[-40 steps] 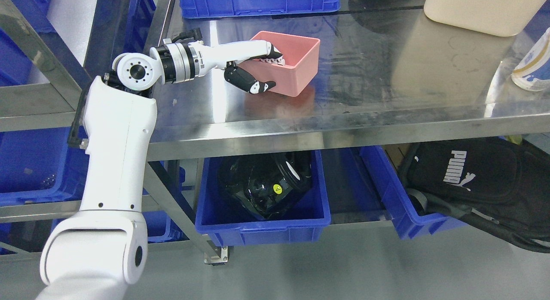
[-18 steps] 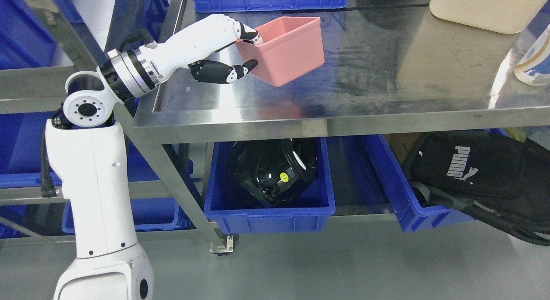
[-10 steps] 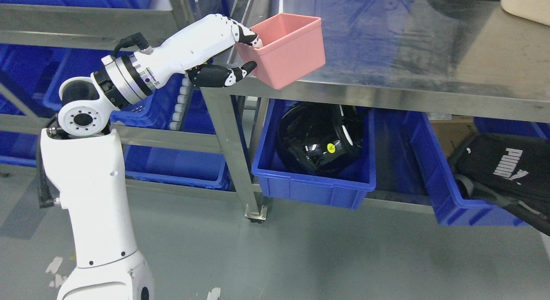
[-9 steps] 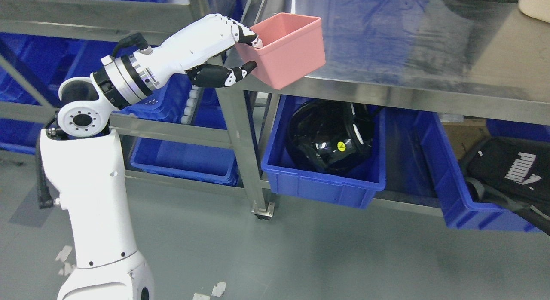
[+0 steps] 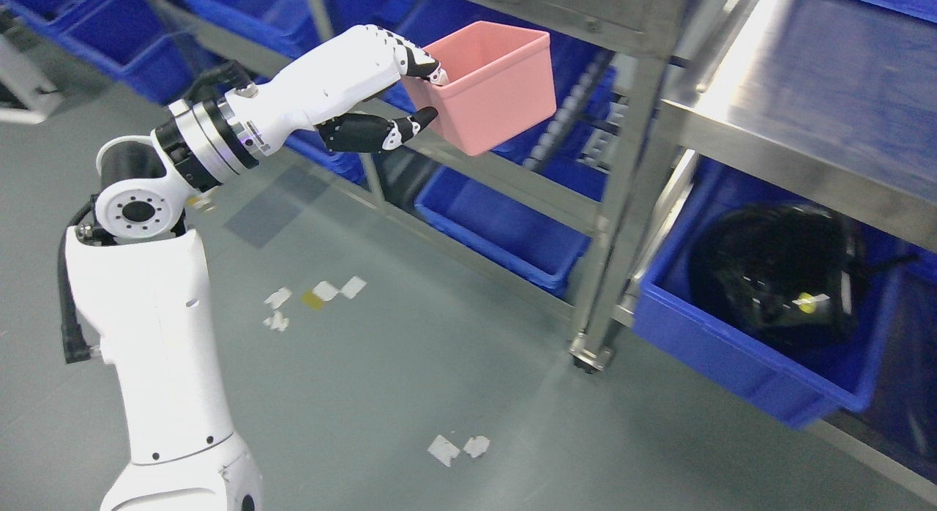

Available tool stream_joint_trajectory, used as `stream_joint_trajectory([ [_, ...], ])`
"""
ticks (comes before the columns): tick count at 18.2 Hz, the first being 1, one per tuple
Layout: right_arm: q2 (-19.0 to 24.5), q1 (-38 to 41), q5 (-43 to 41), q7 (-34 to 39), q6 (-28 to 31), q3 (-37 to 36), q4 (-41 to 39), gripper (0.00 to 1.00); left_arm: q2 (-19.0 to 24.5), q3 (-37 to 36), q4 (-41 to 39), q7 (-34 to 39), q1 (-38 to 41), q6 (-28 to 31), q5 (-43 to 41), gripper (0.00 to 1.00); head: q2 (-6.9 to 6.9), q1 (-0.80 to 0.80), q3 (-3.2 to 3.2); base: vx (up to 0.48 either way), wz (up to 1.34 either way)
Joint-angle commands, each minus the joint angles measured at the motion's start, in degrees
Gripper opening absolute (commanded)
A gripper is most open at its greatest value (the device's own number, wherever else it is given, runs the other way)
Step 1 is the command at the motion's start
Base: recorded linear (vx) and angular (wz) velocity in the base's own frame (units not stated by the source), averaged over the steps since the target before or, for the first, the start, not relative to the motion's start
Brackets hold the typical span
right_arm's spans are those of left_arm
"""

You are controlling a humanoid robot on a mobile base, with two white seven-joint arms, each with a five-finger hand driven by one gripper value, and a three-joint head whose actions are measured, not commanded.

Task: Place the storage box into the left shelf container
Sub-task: 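Hold the pink box in the left hand while turning toward the blue-bin rack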

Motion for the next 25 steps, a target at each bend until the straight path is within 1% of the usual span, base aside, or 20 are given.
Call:
stream_joint_trajectory([
  [1,-1.0,1.5,-0.2,10.2,0.0,0.0,-1.0,1.00,1.0,-0.1,-1.3,0.0,0.4,-0.4,0.0,0.01,0.00,0.00,0.00,0.021,1.09],
  [8,-1.0,1.5,-0.2,10.2,0.0,0.0,-1.0,1.00,1.0,0.0,-1.3,0.0,1.0,-0.5,0.0,0.01,0.02,0.00,0.00,0.153,1.25],
  [14,-1.0,1.5,-0.2,10.2,0.0,0.0,-1.0,1.00,1.0,0.0,-1.3,0.0,1.5,-0.5,0.0,0.01,0.02,0.00,0.00,0.292,1.05],
  [19,-1.0,1.5,-0.2,10.2,0.0,0.0,-1.0,1.00,1.0,0.0,-1.3,0.0,1.9,-0.6,0.0,0.01,0.02,0.00,0.00,0.397,0.54],
  [25,-1.0,1.5,-0.2,10.2,0.0,0.0,-1.0,1.00,1.0,0.0,-1.3,0.0,2.1,-0.7,0.0,0.01,0.02,0.00,0.00,0.490,0.08],
])
